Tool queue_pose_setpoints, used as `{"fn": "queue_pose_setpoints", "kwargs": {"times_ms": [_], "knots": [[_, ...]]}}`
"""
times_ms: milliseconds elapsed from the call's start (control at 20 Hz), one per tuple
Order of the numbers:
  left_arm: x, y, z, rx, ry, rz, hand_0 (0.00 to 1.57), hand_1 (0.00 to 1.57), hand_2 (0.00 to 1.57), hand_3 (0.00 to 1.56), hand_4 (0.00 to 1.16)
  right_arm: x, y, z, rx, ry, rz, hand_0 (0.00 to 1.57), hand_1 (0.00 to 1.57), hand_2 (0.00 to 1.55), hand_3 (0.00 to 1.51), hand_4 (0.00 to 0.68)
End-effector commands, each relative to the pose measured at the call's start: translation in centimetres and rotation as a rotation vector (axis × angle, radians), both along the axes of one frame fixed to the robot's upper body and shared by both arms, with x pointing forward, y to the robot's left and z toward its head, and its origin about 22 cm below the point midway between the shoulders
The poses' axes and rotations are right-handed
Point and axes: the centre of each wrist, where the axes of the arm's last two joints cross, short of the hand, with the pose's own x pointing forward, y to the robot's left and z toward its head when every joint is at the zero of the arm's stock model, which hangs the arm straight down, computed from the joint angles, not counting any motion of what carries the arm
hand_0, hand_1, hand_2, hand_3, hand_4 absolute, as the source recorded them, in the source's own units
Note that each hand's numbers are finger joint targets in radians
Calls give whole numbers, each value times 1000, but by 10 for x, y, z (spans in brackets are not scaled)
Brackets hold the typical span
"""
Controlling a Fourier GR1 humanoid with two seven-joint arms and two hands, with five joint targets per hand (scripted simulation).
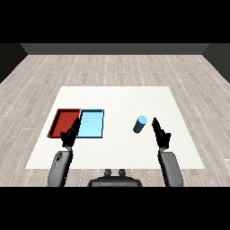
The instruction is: Pick the blue can and put it in the blue box
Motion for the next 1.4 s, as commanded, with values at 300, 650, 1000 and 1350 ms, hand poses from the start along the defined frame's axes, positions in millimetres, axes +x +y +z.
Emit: {"fn": "queue_pose_setpoints", "kwargs": {"times_ms": [300, 650, 1000, 1350], "knots": [[-2, -11, 27, -138, -309, 10, 0, 0, 0, 0, 0, 39, 25, 20, 178, -207, 122, 0, 0, 0, 0, 0], [-12, -8, -1, -177, -334, -27, 0, 0, 0, 0, 0, 45, 12, 0, 233, -253, 161, 0, 0, 0, 0, 0], [-11, -2, -17, -155, -359, 5, 0, 0, 0, 0, 0, 49, -13, 6, 191, -240, 145, 0, 0, 0, 0, 0], [-10, -12, 10, -172, -349, -5, 0, 0, 0, 0, 0, 39, -22, -35, 211, -185, 63, 0, 0, 0, 0, 0]]}}
